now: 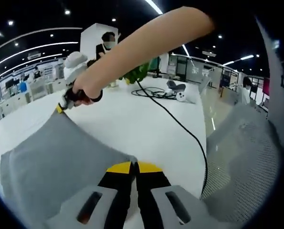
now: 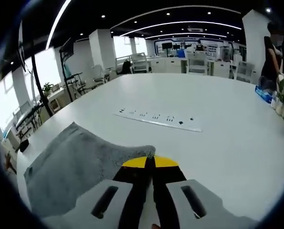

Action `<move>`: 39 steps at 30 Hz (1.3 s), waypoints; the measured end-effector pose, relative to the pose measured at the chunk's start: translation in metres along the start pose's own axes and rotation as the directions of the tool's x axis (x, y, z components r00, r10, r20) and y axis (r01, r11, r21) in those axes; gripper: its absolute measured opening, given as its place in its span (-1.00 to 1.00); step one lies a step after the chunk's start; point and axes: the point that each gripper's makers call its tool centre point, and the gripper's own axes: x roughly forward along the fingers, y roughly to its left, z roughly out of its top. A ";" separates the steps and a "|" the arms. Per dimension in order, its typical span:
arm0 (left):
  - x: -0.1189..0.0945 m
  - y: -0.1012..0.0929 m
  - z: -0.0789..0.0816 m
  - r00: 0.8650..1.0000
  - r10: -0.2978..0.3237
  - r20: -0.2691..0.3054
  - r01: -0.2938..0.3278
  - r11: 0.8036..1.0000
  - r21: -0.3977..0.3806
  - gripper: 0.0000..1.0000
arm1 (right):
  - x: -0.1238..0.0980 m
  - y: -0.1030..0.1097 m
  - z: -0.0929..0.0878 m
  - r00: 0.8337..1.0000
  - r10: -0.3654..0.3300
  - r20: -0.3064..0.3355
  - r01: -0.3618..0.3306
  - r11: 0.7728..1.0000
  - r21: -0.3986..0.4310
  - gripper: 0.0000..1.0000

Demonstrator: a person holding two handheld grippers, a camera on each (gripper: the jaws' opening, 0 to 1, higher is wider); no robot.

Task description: Fold the towel on the table until its edges align and the towel forms a compact rectangular stack.

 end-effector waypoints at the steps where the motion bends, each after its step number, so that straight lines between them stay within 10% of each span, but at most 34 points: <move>1: -0.001 0.000 0.005 1.000 0.002 0.014 -0.002 1.000 -0.007 -0.95 | -0.005 0.000 0.006 1.000 -0.005 0.005 0.005 1.000 -0.007 -0.98; 21: -0.081 0.053 0.031 0.967 0.204 0.152 -0.175 0.967 -0.184 -0.95 | -0.012 0.049 0.064 0.993 0.096 0.073 -0.096 0.995 0.006 -0.99; 39: -0.148 0.087 0.001 0.911 0.388 0.138 -0.332 0.890 -0.312 -0.95 | 0.020 0.131 0.091 0.968 0.239 0.081 -0.236 0.971 -0.039 -0.99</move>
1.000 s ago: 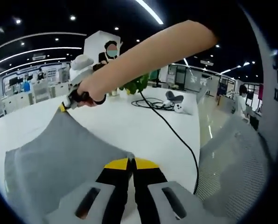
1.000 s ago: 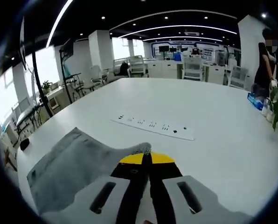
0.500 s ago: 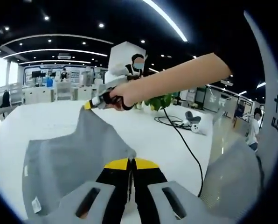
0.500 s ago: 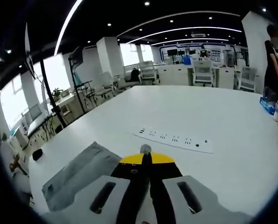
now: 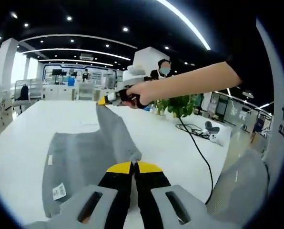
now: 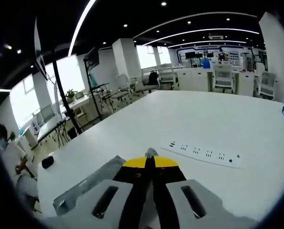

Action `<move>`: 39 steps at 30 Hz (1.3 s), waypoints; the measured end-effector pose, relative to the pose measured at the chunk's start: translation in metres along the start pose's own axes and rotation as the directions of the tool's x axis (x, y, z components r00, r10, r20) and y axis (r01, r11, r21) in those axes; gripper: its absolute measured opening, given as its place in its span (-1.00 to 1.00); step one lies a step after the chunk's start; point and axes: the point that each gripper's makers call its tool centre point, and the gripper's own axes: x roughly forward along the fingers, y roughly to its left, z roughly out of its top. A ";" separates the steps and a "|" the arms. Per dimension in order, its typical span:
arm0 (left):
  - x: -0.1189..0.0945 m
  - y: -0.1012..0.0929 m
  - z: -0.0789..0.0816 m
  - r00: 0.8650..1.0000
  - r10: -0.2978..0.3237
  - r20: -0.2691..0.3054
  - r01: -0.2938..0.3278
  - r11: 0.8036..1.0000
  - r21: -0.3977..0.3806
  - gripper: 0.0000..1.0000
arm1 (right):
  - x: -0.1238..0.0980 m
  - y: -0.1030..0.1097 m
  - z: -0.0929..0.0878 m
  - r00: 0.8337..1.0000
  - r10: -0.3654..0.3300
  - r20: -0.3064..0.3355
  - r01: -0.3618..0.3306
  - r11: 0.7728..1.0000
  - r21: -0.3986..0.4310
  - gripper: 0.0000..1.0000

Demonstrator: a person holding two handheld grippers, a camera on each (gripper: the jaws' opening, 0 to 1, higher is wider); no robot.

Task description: Fold the towel on the table until its edges align and the towel forms a compact rectangular stack.

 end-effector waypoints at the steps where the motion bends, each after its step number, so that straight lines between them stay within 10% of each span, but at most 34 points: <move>1: -0.002 0.002 0.000 1.000 0.005 0.001 -0.005 1.000 -0.006 -0.95 | 0.004 0.003 0.002 1.000 0.003 -0.002 -0.003 1.000 0.002 -0.99; 39: -0.053 0.088 -0.022 0.977 0.209 0.033 -0.197 0.954 -0.225 -0.96 | 0.078 0.080 0.006 0.995 0.092 -0.024 -0.091 0.995 0.043 -0.99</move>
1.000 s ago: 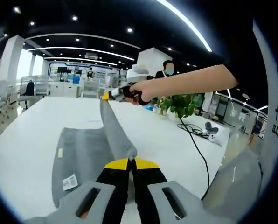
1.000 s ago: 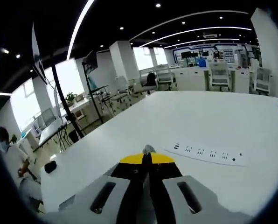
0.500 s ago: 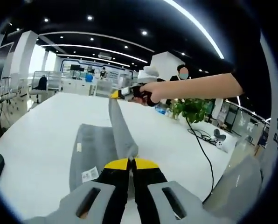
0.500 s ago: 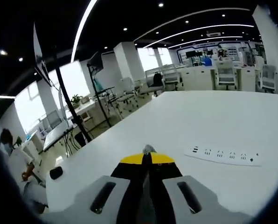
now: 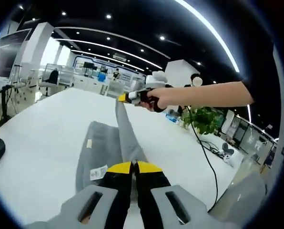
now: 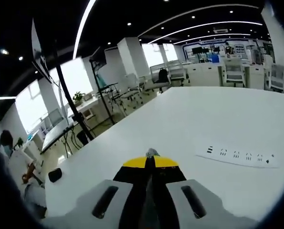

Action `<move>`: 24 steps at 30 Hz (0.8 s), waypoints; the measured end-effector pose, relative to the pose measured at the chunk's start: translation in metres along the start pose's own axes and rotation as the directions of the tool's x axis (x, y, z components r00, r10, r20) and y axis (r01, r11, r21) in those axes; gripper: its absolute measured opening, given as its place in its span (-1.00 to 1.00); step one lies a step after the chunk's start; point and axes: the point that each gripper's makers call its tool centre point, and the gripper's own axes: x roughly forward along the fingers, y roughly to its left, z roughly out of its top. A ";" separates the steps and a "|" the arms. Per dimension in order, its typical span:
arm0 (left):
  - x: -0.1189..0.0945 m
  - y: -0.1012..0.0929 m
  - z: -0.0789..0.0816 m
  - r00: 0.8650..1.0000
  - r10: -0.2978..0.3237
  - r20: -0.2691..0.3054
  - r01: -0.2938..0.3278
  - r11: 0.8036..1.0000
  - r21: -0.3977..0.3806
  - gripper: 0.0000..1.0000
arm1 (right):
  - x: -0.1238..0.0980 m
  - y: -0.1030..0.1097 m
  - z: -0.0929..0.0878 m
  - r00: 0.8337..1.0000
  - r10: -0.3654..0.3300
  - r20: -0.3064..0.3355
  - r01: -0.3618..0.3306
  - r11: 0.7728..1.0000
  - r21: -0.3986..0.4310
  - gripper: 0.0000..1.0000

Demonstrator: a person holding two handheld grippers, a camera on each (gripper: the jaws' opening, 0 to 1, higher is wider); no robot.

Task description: Fold the towel on the table until its edges align and the towel forms a compact rectangular stack.

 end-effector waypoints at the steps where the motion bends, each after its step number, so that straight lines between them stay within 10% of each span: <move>1: -0.001 0.002 -0.001 1.000 0.006 0.000 -0.006 1.000 -0.006 -0.96 | 0.002 0.002 -0.001 1.000 0.003 -0.002 -0.003 1.000 0.001 -0.99; 15: -0.004 0.041 -0.030 0.993 0.120 -0.017 -0.121 0.978 -0.167 -0.95 | 0.037 0.014 -0.030 0.999 0.022 -0.046 -0.020 0.999 0.034 -0.98; 24: -0.003 0.074 -0.058 0.975 0.223 -0.018 -0.215 0.911 -0.352 -0.95 | 0.062 0.016 -0.052 0.998 0.018 -0.063 -0.011 0.995 0.095 -0.98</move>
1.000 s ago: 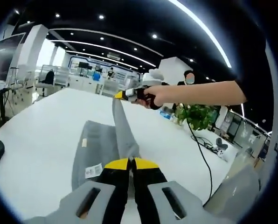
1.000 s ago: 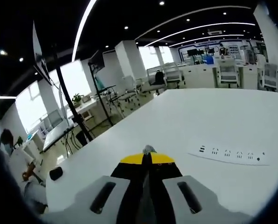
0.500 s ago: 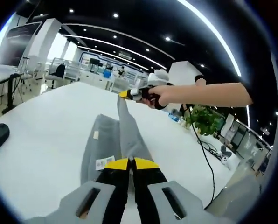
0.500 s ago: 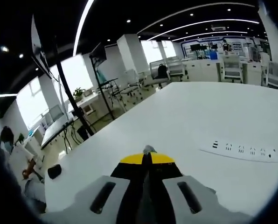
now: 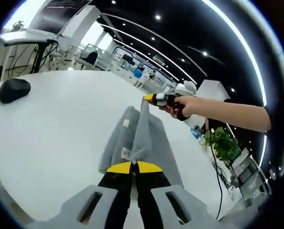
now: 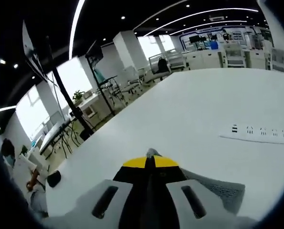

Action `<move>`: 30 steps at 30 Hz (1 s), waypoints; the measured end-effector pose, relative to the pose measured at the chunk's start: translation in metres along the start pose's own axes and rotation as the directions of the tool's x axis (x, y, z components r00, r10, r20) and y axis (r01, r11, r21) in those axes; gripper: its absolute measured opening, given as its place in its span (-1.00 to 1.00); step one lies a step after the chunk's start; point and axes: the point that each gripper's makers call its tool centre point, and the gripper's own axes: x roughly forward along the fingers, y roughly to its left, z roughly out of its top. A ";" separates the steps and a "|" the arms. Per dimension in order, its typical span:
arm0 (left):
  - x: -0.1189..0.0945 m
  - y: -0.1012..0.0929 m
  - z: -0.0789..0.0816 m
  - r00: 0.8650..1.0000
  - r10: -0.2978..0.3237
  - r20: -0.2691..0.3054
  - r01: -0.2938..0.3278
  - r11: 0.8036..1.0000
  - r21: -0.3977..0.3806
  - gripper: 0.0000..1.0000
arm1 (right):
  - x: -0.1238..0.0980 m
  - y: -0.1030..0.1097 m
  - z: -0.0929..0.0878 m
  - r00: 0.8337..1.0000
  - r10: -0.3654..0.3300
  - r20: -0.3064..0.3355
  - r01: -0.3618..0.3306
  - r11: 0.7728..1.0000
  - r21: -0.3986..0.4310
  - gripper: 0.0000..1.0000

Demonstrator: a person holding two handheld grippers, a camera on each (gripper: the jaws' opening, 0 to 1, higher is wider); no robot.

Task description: Fold the towel on the table until its edges align and the towel forms a compact rectangular stack.

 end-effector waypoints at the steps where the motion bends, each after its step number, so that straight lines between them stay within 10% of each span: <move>1: 0.000 0.001 0.000 1.000 0.013 0.004 -0.013 1.000 -0.009 -0.95 | 0.002 -0.001 -0.002 1.000 -0.001 -0.002 0.001 1.000 0.005 -0.98; 12: 0.008 0.021 -0.011 0.996 0.089 -0.028 -0.090 0.995 -0.047 -0.95 | 0.022 -0.006 -0.026 0.999 -0.039 -0.012 0.039 0.998 0.056 -0.97; 30: 0.012 0.037 -0.019 0.980 0.196 -0.048 -0.200 0.974 -0.107 -0.96 | 0.035 -0.010 -0.041 0.996 -0.080 -0.041 0.076 0.992 -0.100 -0.97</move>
